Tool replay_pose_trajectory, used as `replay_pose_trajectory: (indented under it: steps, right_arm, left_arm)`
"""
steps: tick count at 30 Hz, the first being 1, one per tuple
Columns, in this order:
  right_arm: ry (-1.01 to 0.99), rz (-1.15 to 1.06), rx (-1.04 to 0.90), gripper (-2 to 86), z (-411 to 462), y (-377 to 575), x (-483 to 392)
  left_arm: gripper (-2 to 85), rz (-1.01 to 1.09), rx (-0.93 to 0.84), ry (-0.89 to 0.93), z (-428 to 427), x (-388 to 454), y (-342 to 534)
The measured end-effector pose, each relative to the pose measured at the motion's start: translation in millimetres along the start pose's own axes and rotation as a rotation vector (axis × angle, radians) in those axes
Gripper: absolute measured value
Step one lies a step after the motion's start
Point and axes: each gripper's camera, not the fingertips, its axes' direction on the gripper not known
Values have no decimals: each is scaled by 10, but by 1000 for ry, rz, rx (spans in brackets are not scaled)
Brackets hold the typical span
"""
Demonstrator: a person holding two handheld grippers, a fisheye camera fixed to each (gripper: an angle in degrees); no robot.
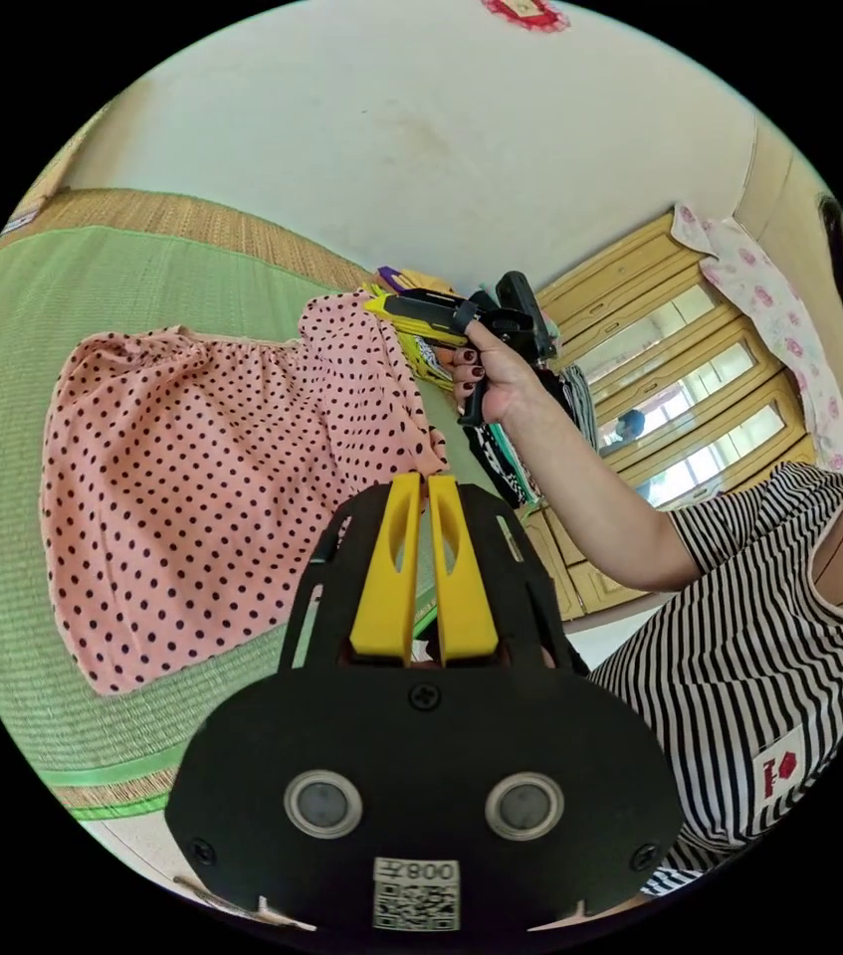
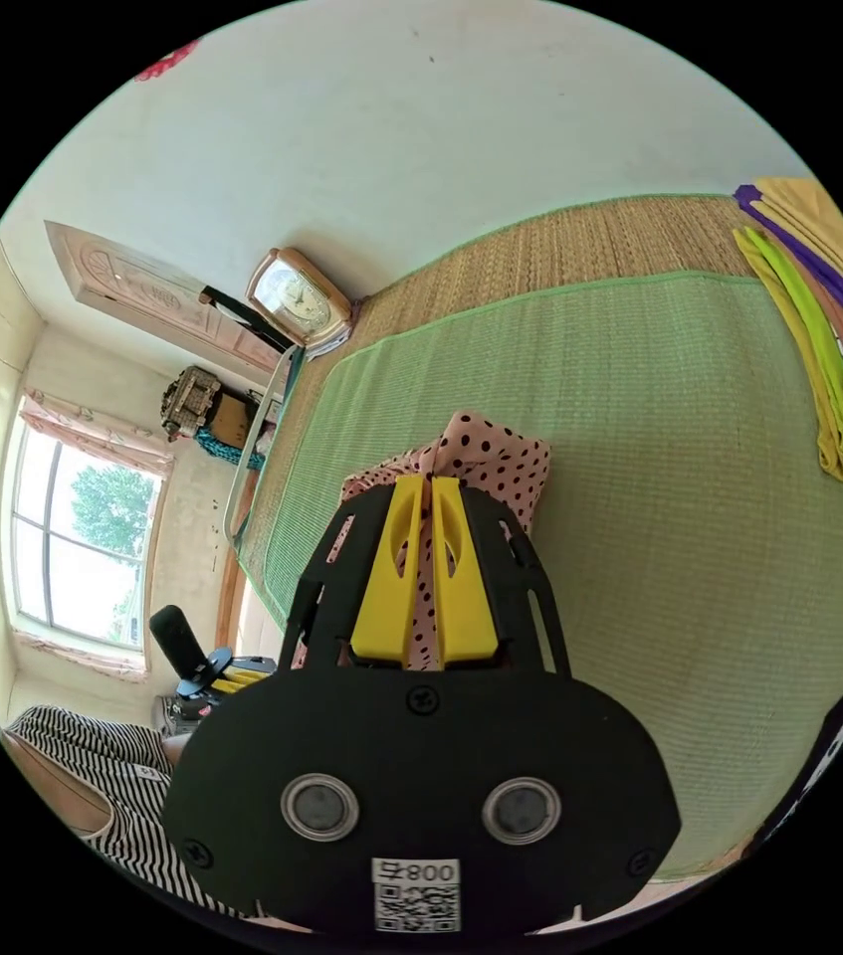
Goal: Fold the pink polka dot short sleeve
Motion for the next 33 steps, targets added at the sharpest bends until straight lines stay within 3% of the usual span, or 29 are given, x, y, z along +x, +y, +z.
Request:
replay_pose_trajectory:
  steps: [13, 27, 33]
  right_arm:
    - [-17, -112, -137, 10, 1406, -300, -1144]
    - [85, -181, -343, 21, 2940, -235, -1875]
    - [171, -293, -372, 41, 3199, -114, -2319]
  left_arm:
    - [12, -248, 194, -32, -1482, -862, 562]
    - [15, -542, 218, 60, -1959, -1497, 1111]
    - [14, -523, 244, -17, -2202, -1365, 1159]
